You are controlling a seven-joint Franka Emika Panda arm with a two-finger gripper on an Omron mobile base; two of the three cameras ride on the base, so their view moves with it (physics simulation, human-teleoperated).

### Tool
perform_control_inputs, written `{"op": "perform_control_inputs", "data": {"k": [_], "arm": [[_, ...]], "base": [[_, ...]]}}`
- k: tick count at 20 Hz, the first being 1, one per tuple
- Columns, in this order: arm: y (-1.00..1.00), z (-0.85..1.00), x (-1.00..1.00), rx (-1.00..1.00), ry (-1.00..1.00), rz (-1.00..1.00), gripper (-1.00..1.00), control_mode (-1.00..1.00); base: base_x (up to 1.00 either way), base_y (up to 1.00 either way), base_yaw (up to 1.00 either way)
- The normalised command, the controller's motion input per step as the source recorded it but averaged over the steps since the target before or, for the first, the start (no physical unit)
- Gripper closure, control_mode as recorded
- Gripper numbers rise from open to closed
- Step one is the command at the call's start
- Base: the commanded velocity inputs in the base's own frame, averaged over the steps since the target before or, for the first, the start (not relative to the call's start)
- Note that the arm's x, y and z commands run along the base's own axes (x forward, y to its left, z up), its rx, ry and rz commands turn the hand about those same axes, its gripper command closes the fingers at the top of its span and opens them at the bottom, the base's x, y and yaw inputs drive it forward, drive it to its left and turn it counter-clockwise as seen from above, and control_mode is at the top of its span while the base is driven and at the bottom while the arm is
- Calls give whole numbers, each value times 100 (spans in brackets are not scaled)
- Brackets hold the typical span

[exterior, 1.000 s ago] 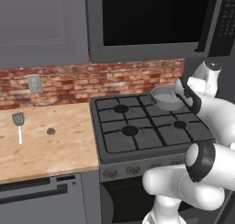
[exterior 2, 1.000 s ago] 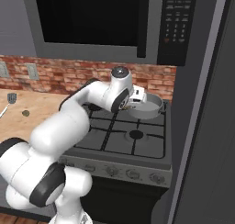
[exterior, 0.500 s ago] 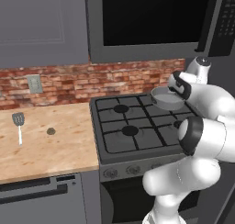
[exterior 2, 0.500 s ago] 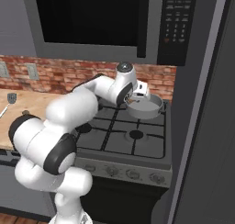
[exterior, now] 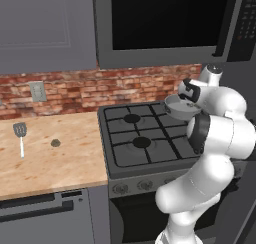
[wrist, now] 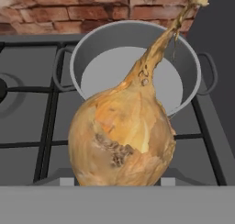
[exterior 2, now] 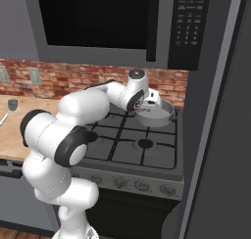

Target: Put the onion and garlic in the pot. Retrieve the spatula and lightly stir the vegetables in the pot.

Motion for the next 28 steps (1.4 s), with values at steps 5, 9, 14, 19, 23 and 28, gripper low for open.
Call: {"op": "perform_control_inputs", "data": {"k": [5,9,14,19,23,28], "arm": [[0,-22,25,0,0,0,100,-100],[0,-20,40,0,0,0,100,-100],[0,-4,21,0,0,0,100,-100],[-3,0,27,0,1,0,100,-100],[-5,-7,36,0,1,0,100,-100],[-4,-5,17,0,1,0,100,-100]], "base": [[0,0,0],[0,0,0],[0,0,0],[0,0,0],[0,0,0],[0,0,0]]}}
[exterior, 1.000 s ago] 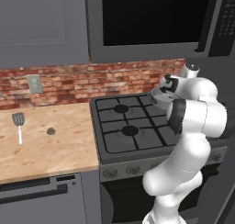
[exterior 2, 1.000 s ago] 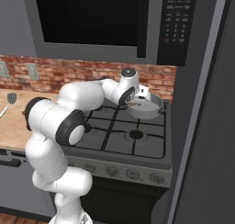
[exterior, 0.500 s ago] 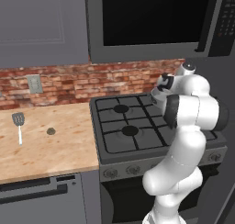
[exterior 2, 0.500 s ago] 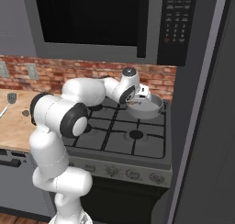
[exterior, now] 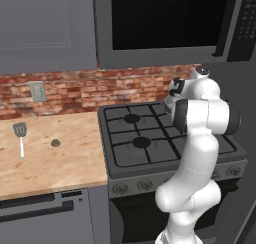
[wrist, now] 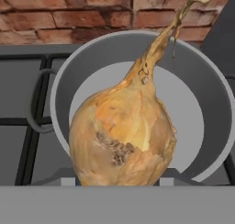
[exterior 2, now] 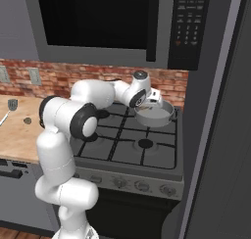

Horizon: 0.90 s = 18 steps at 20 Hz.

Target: Put the onion and garlic in the pot. Retrieve the spatula and lightly stir the vegetables in the pot.

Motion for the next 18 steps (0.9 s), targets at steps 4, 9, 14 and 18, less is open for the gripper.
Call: {"op": "perform_control_inputs", "data": {"k": [4,9,14,18], "arm": [[0,0,0,0,0,0,100,-100],[0,-18,3,1,0,0,100,-100],[0,-19,0,2,0,0,100,-100],[0,-1,0,0,0,0,-100,-100]], "base": [[0,0,0],[0,0,0],[0,0,0],[0,0,0]]}}
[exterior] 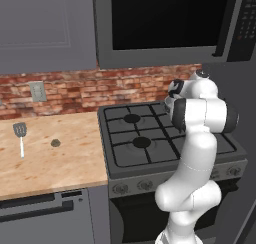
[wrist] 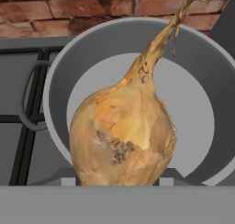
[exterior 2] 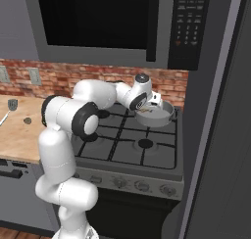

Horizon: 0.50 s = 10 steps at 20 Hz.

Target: Put the onion and garlic in the pot. Retrieve the spatula and lightly stir the vegetables in the pot.

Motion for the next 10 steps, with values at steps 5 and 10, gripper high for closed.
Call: {"op": "perform_control_inputs", "data": {"k": [5,10], "arm": [[0,0,0,0,0,0,-100,-100],[0,0,0,0,0,0,-100,-100]], "base": [[0,0,0],[0,0,0]]}}
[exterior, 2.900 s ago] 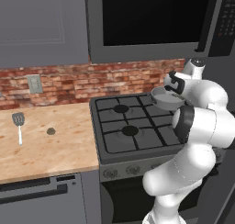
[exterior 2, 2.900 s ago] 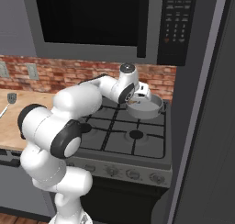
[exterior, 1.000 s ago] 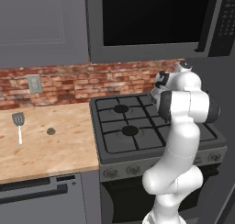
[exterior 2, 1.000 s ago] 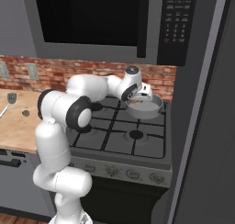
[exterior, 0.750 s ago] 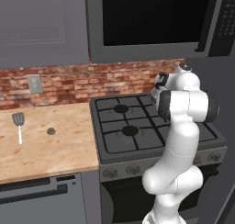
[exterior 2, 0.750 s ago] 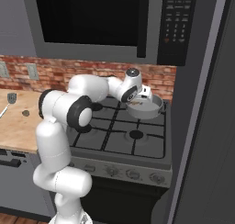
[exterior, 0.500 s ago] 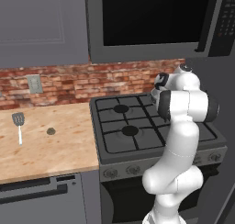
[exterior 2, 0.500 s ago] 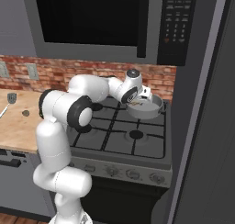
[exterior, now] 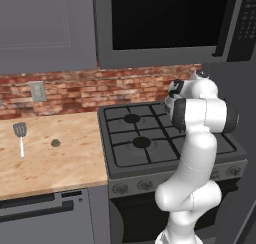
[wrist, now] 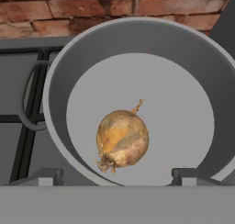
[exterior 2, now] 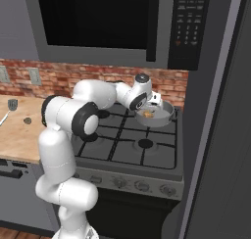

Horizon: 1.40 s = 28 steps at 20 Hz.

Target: Put the onion and garlic in the pot. Retrieve the spatula and lightly stir the vegetables in the pot.

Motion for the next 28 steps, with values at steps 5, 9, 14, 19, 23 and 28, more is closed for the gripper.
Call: {"op": "perform_control_inputs", "data": {"k": [5,9,14,19,23,28], "arm": [[0,0,0,0,0,0,-100,-100],[1,13,-28,0,-1,0,-100,-100],[13,17,-85,0,-6,1,-100,-100],[29,23,-85,0,-6,0,-100,-100],[54,51,-61,0,-6,0,-100,-100],[91,48,-44,0,-3,8,-100,-100]], "base": [[0,0,0],[0,0,0],[0,0,0],[0,0,0],[0,0,0],[0,0,0]]}}
